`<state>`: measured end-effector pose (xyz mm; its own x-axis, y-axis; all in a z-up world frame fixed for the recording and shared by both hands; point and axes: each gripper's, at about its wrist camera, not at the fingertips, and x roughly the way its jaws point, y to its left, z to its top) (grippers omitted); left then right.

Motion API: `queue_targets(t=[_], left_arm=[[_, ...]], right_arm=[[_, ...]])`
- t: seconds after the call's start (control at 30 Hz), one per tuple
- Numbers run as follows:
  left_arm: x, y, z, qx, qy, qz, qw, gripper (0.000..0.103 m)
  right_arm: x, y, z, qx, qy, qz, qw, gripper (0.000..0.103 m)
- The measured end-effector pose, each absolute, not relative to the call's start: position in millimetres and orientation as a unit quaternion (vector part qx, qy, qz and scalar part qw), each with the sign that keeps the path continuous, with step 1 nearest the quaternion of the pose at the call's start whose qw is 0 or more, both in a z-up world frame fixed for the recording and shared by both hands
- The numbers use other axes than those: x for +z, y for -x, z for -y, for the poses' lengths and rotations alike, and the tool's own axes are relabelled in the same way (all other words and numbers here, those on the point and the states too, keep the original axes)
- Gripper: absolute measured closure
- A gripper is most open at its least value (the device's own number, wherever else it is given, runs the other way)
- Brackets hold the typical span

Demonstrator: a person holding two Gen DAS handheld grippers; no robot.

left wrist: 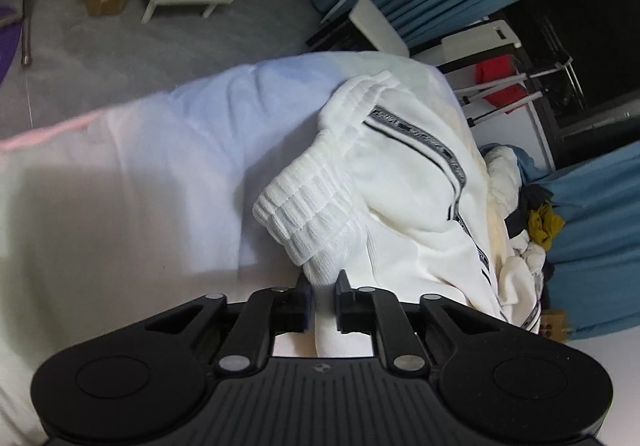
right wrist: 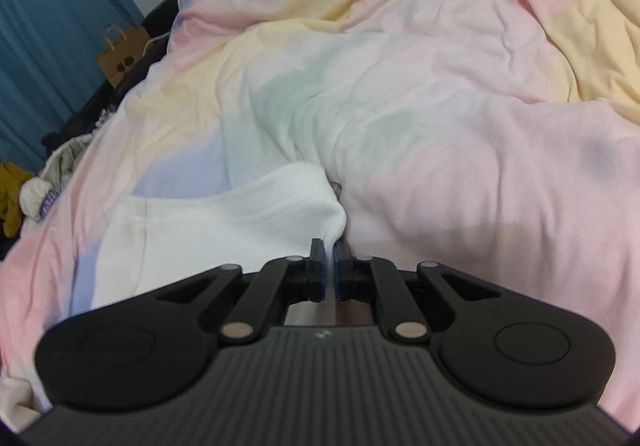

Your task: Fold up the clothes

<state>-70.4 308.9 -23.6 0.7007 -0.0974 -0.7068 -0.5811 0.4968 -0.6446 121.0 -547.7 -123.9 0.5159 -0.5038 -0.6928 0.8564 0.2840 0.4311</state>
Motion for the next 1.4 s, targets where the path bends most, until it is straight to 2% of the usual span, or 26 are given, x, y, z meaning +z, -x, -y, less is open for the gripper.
queue_targets(t=[0.07,0.17,0.23,0.33,0.4,0.43,0.47,0.5,0.57,0.63,0.83,1.0,1.17,1.27,1.33,1.37,1.4], left_arm=[[-10,75,-301,0.154,0.452,-0.349,0.806,0.086],[16,92,-290,0.158,0.409,-0.33,0.836,0.074],[34,102,-280,0.165,0.375,-0.314,0.856,0.061],[61,112,-261,0.183,0.318,-0.287,0.885,0.051],[75,113,-244,0.182,0.284,-0.272,0.901,0.044],[80,110,-233,0.175,0.27,-0.267,0.908,0.04],[84,107,-223,0.167,0.255,-0.262,0.915,0.039],[89,104,-212,0.16,0.241,-0.257,0.922,0.037],[91,91,-184,0.137,0.219,-0.249,0.933,0.03],[87,72,-154,0.108,0.201,-0.248,0.941,0.023],[57,14,-71,0.041,0.136,-0.263,0.954,0.015],[9,-47,-31,0.009,0.087,-0.283,0.955,0.014],[-46,-88,-34,-0.024,0.069,-0.288,0.955,0.014],[-61,-93,-39,-0.034,0.061,-0.283,0.957,0.014],[-65,-97,-44,-0.04,0.055,-0.28,0.958,0.014],[-68,-101,-42,-0.043,0.056,-0.277,0.958,0.014],[-68,-103,-42,-0.046,0.057,-0.274,0.959,0.014]], right_arm=[[-114,-118,544,-0.441,-0.404,-0.196,0.777,0.094],[-97,-118,536,-0.441,-0.384,-0.17,0.793,0.092],[-84,-120,529,-0.444,-0.357,-0.158,0.807,0.091],[-64,-124,517,-0.447,-0.311,-0.14,0.827,0.087],[-48,-126,502,-0.435,-0.275,-0.117,0.85,0.065],[-39,-128,494,-0.425,-0.256,-0.103,0.862,0.057],[-32,-130,485,-0.412,-0.239,-0.091,0.875,0.045],[-26,-132,475,-0.391,-0.228,-0.082,0.888,0.039],[-15,-137,456,-0.346,-0.209,-0.068,0.912,0.038],[-9,-147,437,-0.284,-0.203,-0.071,0.934,0.038],[-8,-194,384,-0.08,-0.174,-0.113,0.975,0.038],[-25,-244,358,0.017,-0.141,-0.152,0.978,0.039],[-55,-301,347,0.038,-0.133,-0.186,0.973,0.04],[-74,-334,342,0.038,-0.132,-0.203,0.969,0.045],[-81,-345,338,0.043,-0.134,-0.201,0.969,0.06],[-83,-349,336,0.043,-0.136,-0.203,0.969,0.084],[-84,-349,335,0.04,-0.14,-0.201,0.969,0.094]])
